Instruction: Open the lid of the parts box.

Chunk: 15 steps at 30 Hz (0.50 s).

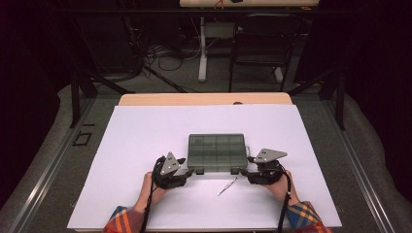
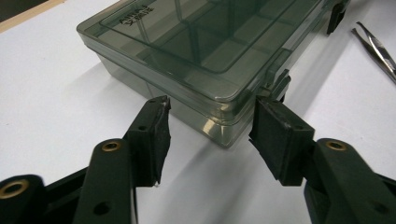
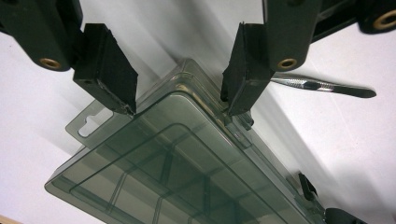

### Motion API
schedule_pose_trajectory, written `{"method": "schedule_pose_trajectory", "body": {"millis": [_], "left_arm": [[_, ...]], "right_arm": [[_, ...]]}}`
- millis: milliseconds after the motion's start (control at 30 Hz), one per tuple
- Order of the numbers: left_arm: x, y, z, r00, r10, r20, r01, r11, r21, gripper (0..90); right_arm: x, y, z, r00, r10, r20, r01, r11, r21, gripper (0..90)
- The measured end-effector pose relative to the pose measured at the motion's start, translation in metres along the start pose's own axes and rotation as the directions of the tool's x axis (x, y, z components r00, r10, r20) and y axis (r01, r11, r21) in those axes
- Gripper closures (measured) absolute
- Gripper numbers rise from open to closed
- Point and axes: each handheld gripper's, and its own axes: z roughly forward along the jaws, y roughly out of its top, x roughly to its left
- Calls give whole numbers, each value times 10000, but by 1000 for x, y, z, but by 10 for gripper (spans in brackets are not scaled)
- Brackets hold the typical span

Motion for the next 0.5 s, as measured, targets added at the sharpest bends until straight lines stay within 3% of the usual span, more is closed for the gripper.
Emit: {"method": "schedule_pose_trajectory", "body": {"millis": [500], "left_arm": [[-1,-1,0,9999,48,113,-46,9999,-114,522]], "right_arm": [[0,0,0,9999,38,119,-39,9999,108,472]]}}
